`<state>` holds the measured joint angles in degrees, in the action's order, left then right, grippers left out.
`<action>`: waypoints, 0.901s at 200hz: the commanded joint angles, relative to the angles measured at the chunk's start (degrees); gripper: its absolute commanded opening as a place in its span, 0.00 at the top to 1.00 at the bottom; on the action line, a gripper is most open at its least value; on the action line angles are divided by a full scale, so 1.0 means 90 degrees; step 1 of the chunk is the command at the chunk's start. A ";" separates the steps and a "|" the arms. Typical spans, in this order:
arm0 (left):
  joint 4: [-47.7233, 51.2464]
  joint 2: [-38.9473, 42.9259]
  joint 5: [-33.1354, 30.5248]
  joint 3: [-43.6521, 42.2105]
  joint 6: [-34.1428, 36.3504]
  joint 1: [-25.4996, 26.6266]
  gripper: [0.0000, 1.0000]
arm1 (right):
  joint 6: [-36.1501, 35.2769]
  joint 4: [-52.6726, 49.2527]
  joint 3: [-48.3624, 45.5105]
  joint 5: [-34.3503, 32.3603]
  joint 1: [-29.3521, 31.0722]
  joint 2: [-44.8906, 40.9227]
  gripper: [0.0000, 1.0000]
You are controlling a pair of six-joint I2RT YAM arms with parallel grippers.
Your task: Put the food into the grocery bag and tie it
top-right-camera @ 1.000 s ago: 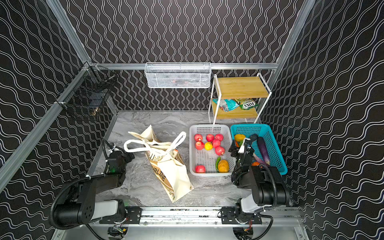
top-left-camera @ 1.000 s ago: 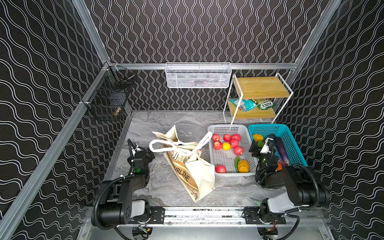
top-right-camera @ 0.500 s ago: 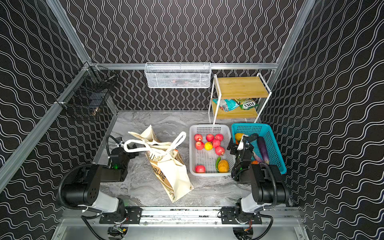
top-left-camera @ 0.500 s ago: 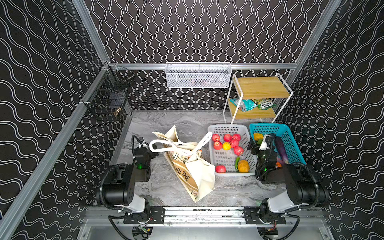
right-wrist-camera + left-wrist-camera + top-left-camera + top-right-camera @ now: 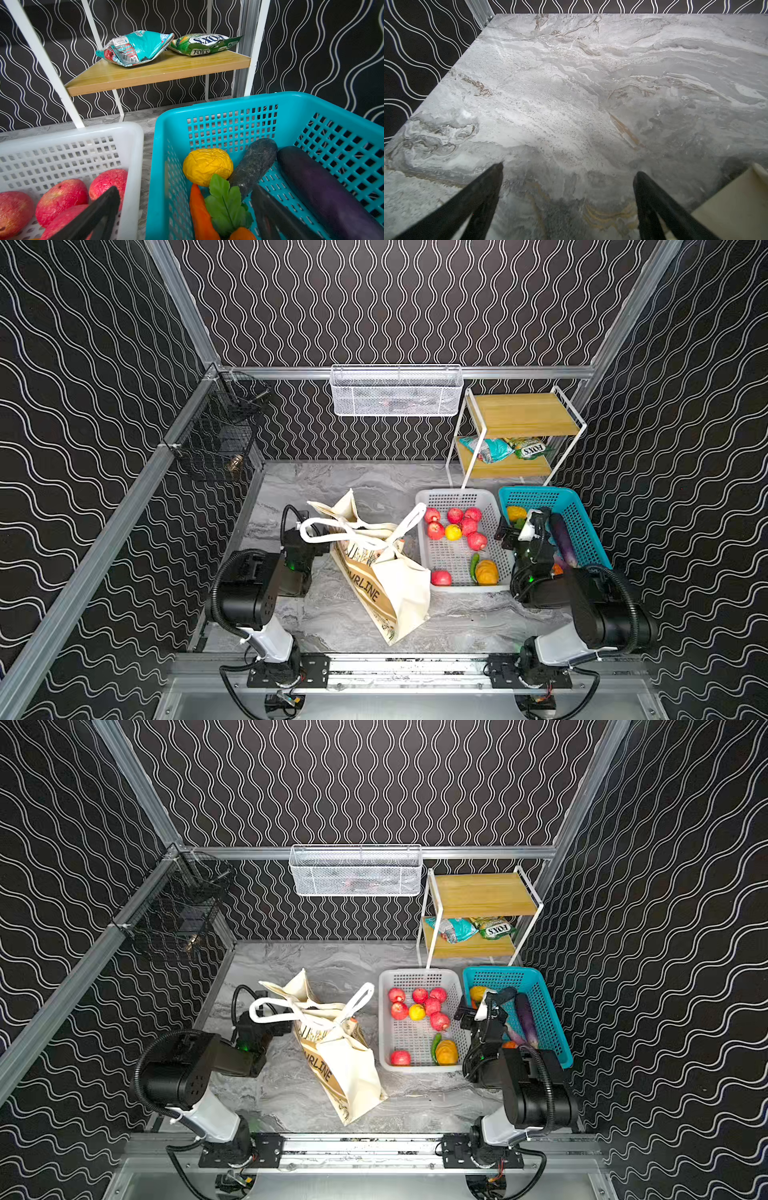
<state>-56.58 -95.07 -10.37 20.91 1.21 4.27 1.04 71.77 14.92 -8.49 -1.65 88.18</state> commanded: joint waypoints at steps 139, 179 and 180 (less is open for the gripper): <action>-0.0387 -0.0001 -0.0083 -0.0028 0.0217 0.0062 0.02 | -0.0057 -0.0355 0.0000 0.0016 -0.0002 0.0035 0.01; -0.0387 0.0006 -0.0080 -0.0028 0.0217 0.0061 0.02 | -0.0067 -0.0359 0.0002 0.0010 -0.0002 0.0042 0.01; -0.0377 0.0006 -0.0079 -0.0028 0.0217 0.0062 0.02 | -0.0067 -0.0363 0.0002 0.0008 -0.0002 0.0044 0.01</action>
<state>-57.34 -95.13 -11.16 20.67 1.80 4.80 1.04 71.72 14.96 -8.47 -1.65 88.20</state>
